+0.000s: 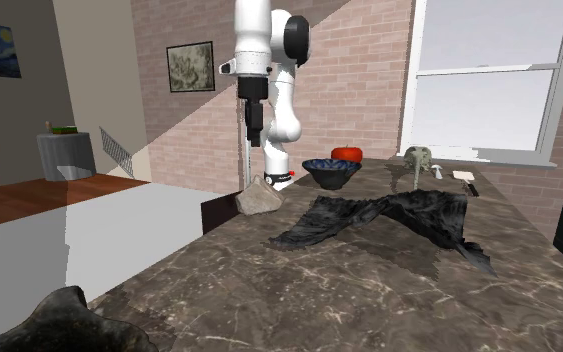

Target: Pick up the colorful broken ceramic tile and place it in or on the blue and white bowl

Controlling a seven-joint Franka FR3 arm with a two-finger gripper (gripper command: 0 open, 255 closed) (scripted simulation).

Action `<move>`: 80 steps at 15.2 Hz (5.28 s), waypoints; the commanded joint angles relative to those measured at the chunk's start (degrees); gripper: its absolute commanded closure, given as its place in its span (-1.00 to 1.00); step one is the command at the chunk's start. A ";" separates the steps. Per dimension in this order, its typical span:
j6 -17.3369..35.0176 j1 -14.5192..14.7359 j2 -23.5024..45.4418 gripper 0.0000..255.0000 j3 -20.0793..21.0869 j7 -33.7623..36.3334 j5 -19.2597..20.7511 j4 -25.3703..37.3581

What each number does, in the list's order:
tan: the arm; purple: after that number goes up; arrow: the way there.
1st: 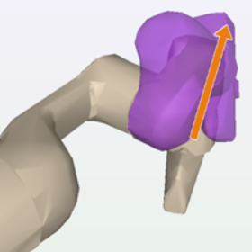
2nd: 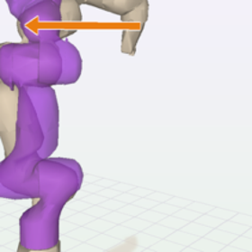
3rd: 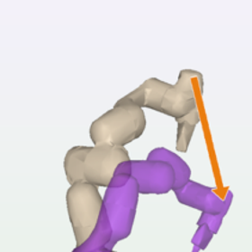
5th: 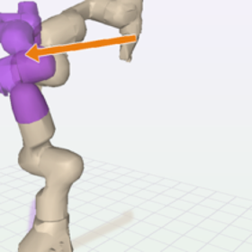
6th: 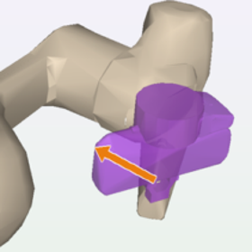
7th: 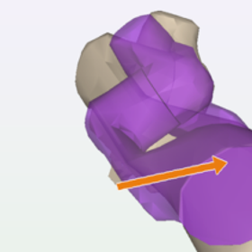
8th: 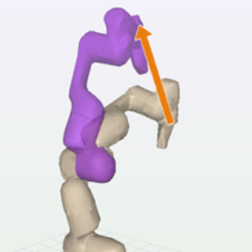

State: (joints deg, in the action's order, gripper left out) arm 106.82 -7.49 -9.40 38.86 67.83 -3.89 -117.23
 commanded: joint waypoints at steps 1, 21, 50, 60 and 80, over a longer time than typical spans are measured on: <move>0.47 -0.38 6.05 -1.00 2.31 6.77 3.42 4.35; 3.88 4.99 26.02 -1.00 2.45 25.68 16.53 15.39; -8.29 5.09 23.61 1.00 3.38 23.99 14.36 25.88; -16.30 6.27 24.38 1.00 3.64 23.90 14.73 34.53; -10.52 6.79 -10.61 -1.00 1.83 19.38 -10.34 4.36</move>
State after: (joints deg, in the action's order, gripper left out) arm 94.34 -1.28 -17.98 41.47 88.12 -12.10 -110.13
